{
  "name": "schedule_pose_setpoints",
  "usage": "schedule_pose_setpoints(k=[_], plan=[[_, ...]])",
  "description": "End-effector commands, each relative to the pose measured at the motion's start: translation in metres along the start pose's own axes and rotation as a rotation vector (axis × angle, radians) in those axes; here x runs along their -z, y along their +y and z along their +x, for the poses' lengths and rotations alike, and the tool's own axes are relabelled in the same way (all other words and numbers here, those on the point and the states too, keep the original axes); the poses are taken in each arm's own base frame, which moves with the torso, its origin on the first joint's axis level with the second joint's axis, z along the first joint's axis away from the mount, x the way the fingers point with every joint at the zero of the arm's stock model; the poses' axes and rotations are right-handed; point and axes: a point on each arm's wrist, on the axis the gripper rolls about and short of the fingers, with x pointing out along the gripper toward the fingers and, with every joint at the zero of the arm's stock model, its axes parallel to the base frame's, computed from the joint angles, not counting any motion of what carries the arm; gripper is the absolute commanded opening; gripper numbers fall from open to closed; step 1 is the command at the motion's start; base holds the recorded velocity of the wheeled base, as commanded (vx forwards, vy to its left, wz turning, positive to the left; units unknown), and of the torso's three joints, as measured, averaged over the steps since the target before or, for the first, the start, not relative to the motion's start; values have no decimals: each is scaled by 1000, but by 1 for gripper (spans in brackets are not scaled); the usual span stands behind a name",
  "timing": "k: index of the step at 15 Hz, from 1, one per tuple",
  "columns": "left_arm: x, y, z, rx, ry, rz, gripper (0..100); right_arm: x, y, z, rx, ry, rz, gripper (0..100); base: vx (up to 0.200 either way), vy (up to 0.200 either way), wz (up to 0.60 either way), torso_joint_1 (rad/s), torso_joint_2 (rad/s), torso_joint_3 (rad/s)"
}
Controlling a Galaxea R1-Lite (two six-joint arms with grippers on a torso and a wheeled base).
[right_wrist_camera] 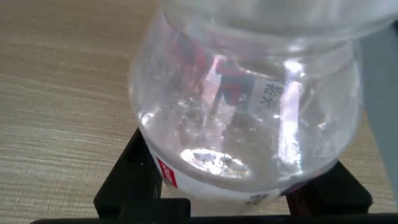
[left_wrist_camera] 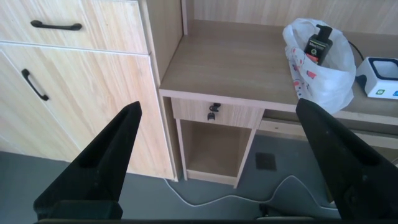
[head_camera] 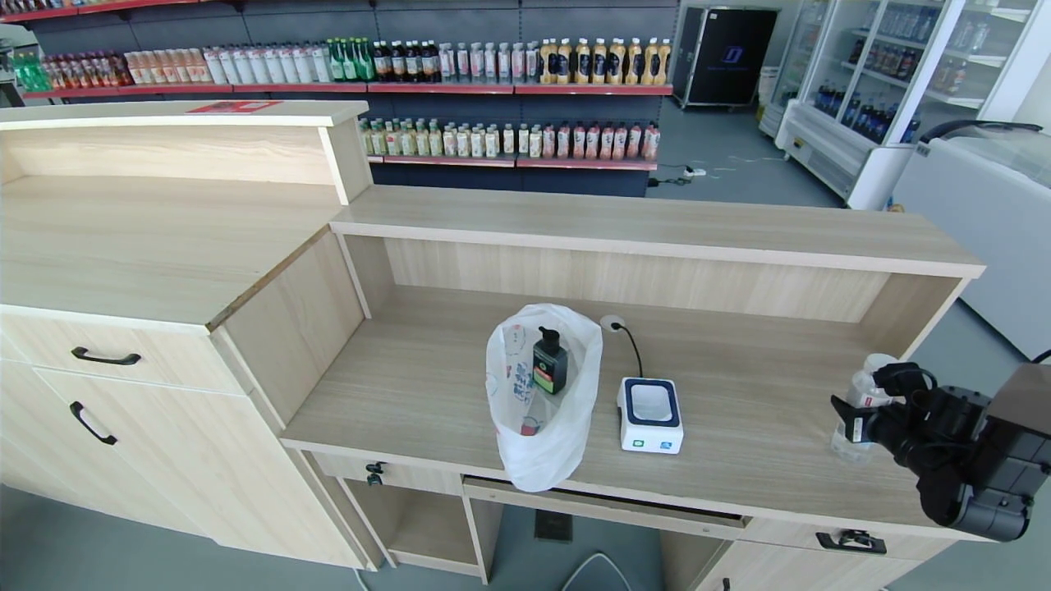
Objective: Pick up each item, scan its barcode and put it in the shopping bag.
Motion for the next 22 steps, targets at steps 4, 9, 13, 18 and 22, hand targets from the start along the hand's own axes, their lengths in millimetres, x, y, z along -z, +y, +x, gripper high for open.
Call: schedule_pose_setpoints(k=[4, 9, 13, 18, 22], plan=[[0, 0, 0, 0, -1, -1, 100, -65, -5, -28, -59, 55, 185, 0, 0, 0, 0, 0, 0, 0], [0, 0, 0, 0, -1, -1, 100, -160, -1, -87, -222, 99, 405, 0, 0, 0, 0, 0, 0, 0], [0, 0, 0, 0, -1, -1, 100, -227, 27, -143, -567, 31, 491, 0, 0, 0, 0, 0, 0, 0], [0, 0, 0, 0, -1, -1, 100, -280, 82, -215, -913, 10, 464, 0, 0, 0, 0, 0, 0, 0], [0, 0, 0, 0, -1, -1, 100, -294, 110, -268, -1087, 33, 419, 0, 0, 0, 0, 0, 0, 0]])
